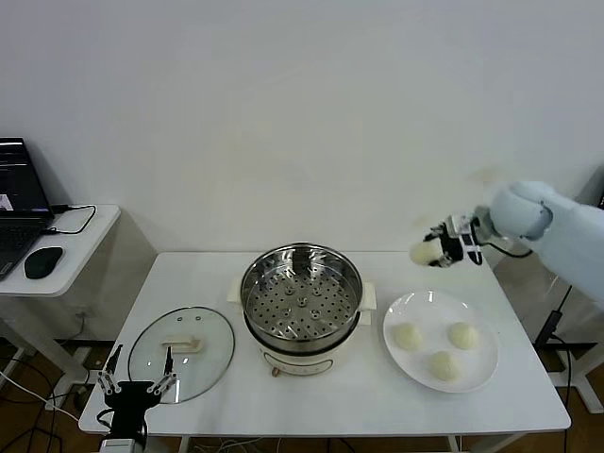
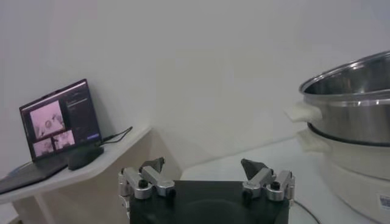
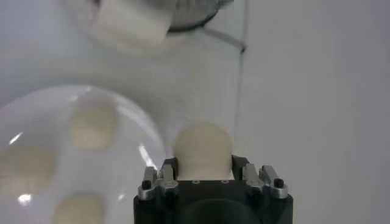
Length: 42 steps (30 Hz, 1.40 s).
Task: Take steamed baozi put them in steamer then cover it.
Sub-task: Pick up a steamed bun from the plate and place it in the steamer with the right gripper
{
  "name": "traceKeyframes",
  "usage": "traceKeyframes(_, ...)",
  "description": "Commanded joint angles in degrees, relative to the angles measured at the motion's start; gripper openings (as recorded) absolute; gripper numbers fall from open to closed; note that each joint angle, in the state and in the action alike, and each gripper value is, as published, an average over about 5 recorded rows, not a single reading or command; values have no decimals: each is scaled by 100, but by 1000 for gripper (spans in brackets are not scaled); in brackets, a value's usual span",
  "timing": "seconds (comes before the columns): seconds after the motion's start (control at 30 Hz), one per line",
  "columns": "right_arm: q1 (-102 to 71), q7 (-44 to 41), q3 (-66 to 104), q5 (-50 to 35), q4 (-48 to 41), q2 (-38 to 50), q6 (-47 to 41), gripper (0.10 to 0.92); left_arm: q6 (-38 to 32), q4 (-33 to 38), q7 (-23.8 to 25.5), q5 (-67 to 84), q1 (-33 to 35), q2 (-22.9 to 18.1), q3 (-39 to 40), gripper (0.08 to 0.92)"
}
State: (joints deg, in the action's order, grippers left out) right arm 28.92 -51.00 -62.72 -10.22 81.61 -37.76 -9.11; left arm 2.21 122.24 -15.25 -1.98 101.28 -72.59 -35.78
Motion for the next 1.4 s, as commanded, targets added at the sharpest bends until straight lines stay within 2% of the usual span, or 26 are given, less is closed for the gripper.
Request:
traceKeyframes(0.03, 1039, 378, -909, -821, 41, -1201, 471, 543, 2, 1, 9, 66, 22, 42, -117, 823)
traceKeyframes(0.17, 914, 556, -1100, -658, -255, -1817, 942, 543, 4, 16, 18, 108, 33, 61, -211, 823)
traceKeyframes(0.4, 641, 784, -1364, 279, -977, -2749, 2114, 543, 9, 29, 25, 176, 31, 41, -360, 823)
traceKeyframes(0.77, 65, 927, -1446, 1805, -1737, -3257, 3438, 546, 2, -78, 21, 244, -19, 9, -465, 823)
traceKeyframes(1.03, -313, 953, -1343, 2526, -2144, -3218, 3801, 552, 2, -155, 25, 268, -70, 25, -477, 823)
traceKeyframes(1.4, -663, 1121, -1051, 2791, -2708, -3383, 3946, 551, 4, -231, 39, 271, -159, 77, -465, 823)
